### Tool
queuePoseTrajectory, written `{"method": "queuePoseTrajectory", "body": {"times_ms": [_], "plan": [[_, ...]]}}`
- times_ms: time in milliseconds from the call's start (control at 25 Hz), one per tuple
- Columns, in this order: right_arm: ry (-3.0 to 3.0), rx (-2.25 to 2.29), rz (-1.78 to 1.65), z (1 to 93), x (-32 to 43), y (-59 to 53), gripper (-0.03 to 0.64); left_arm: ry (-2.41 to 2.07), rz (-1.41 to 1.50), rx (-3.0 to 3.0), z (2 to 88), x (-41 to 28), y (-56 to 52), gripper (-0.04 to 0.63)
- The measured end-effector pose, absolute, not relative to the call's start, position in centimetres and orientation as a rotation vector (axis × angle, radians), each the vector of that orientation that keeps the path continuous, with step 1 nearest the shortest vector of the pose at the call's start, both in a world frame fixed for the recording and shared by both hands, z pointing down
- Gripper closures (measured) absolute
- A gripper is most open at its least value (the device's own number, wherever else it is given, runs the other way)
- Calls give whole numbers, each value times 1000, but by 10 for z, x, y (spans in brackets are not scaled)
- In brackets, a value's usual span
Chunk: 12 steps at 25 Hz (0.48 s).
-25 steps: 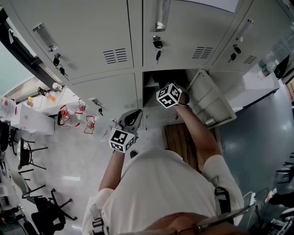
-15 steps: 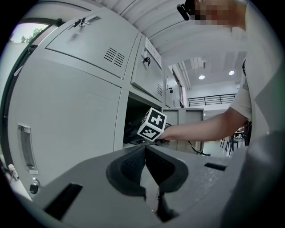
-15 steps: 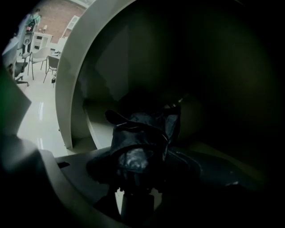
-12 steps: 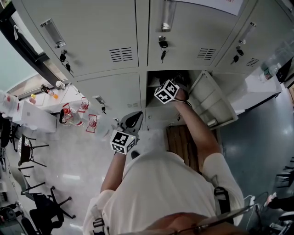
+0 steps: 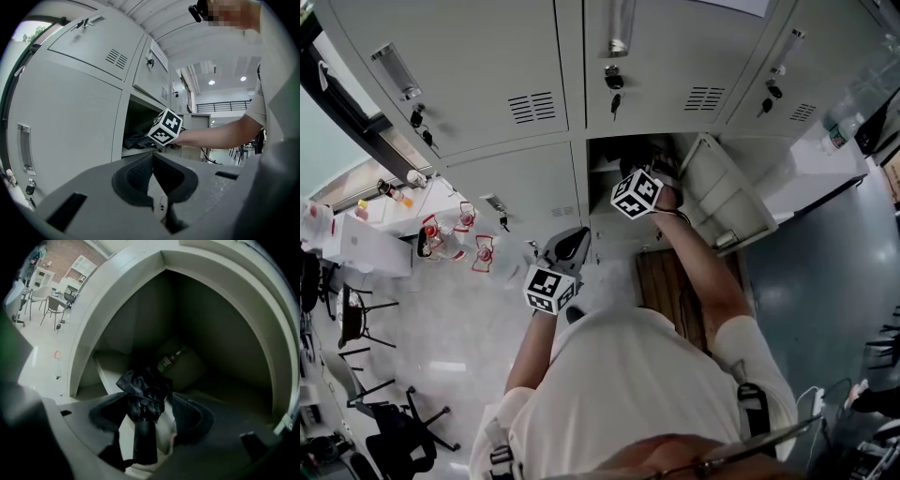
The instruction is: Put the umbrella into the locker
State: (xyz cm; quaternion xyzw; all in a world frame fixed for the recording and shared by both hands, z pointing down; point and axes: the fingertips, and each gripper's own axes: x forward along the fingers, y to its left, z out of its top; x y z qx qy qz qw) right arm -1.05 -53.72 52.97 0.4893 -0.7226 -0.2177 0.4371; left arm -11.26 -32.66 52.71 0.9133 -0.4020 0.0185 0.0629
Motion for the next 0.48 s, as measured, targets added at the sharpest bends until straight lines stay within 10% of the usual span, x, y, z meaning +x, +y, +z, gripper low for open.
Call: {"method": "queuePoseTrajectory", "body": {"times_ms": [480], "plan": [[-1979,1463,-465,541,18,-474,319,-1126,88,2759,540,-80,-310,592]]}}
